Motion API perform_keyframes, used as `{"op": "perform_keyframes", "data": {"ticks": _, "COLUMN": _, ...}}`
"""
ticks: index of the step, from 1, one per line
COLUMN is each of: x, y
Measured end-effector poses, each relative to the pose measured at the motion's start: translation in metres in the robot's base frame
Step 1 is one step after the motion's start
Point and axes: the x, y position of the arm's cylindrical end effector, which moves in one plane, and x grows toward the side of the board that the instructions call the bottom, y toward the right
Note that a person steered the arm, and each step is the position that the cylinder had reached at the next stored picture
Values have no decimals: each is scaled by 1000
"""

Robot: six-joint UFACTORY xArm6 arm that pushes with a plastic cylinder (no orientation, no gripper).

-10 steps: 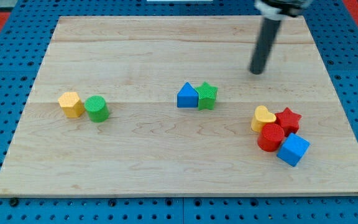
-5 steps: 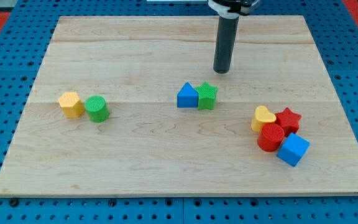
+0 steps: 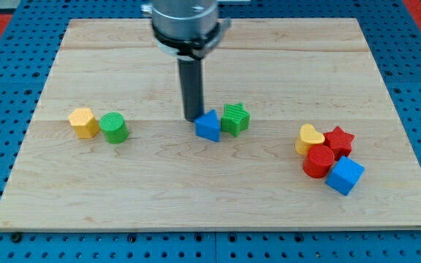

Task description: Push green star and blue triangle into yellow heart

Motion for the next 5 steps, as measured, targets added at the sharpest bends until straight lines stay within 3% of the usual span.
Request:
{"op": "perform_keyframes", "data": {"ticks": 2, "x": 1, "y": 78}}
{"op": "perform_keyframes", "data": {"ticks": 3, "x": -25, "y": 59}}
{"op": "perform_keyframes", "data": {"ticks": 4, "x": -23, "y": 121}}
{"op": "perform_keyframes", "data": {"ticks": 5, "x": 0, "y": 142}}
